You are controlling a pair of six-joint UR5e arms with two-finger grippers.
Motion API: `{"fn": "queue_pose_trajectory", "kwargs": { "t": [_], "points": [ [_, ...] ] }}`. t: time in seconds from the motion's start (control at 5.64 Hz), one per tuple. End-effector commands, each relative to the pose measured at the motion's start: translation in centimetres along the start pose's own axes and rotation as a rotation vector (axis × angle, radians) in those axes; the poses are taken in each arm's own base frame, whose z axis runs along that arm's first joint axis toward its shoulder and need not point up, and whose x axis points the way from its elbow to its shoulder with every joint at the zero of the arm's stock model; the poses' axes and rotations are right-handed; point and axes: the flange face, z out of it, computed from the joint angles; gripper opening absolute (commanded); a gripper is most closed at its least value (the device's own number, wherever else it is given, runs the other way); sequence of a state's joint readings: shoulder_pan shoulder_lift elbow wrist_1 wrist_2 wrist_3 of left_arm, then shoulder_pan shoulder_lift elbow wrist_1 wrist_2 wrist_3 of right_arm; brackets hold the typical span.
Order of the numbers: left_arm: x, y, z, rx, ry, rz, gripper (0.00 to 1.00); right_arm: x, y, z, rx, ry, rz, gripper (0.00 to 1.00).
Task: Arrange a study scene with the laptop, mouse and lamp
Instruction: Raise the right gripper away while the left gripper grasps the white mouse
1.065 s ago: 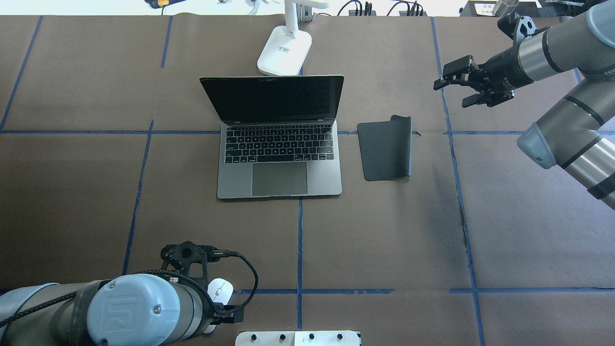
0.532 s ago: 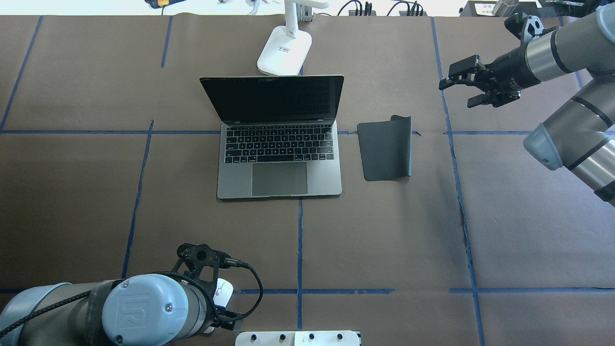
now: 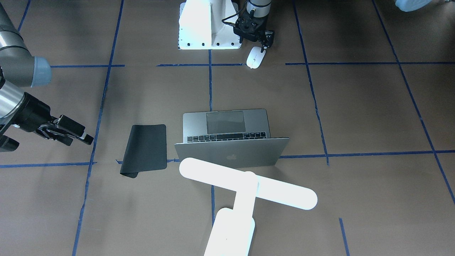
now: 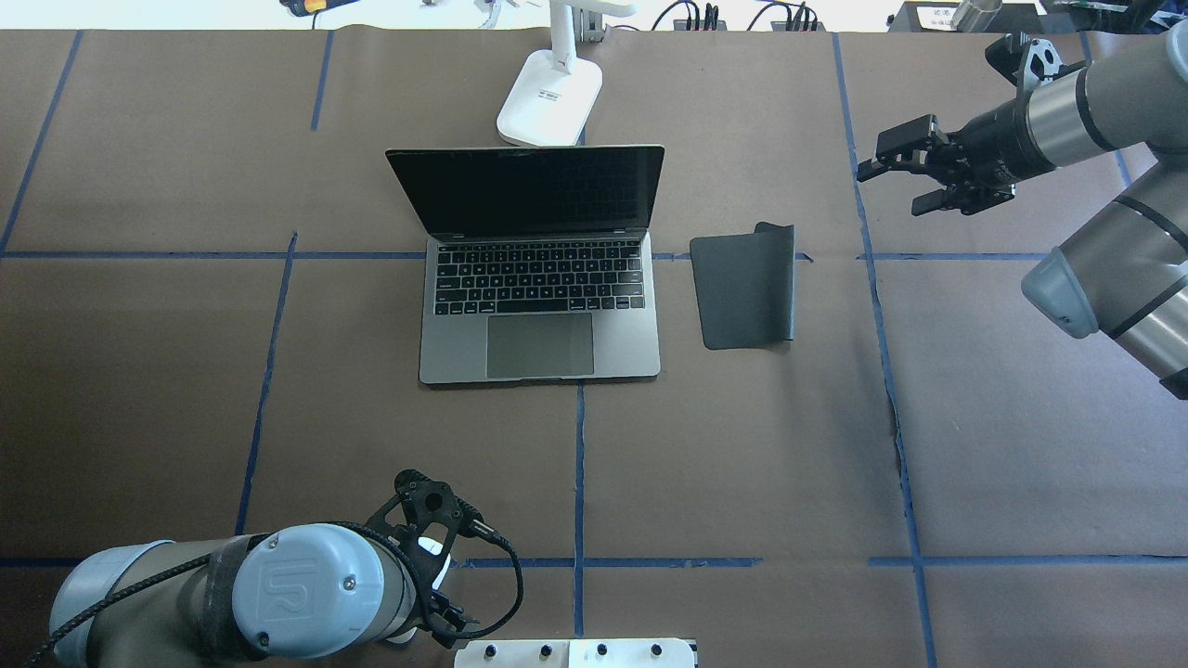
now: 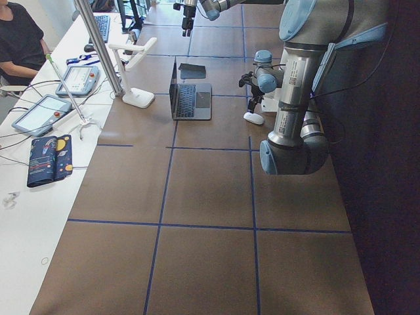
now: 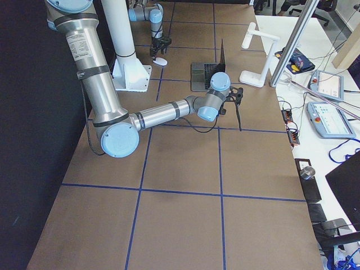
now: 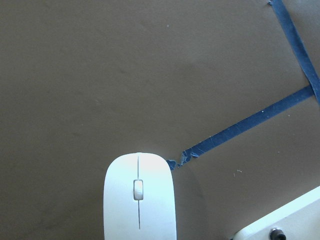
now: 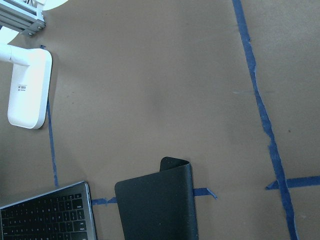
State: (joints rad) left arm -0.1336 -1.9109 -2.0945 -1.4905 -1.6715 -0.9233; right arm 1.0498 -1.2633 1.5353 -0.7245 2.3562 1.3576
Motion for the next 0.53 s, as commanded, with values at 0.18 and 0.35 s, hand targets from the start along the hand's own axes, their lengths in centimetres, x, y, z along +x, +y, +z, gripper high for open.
{"fn": "queue_pose_trajectory", "kwargs": {
  "t": [0.18, 0.35],
  "points": [
    [-1.55, -0.91, 1.83, -0.013, -0.042, -0.006, 1.0, -0.03, 0.63, -0.58, 0.001, -0.006, -0.007, 1.0],
    [-1.69, -0.83, 1.96, -0.02, -0.041, -0.012, 1.0, -0.24, 0.78, -0.77, 0.002, -0.01, -0.011, 1.0]
  ]
}}
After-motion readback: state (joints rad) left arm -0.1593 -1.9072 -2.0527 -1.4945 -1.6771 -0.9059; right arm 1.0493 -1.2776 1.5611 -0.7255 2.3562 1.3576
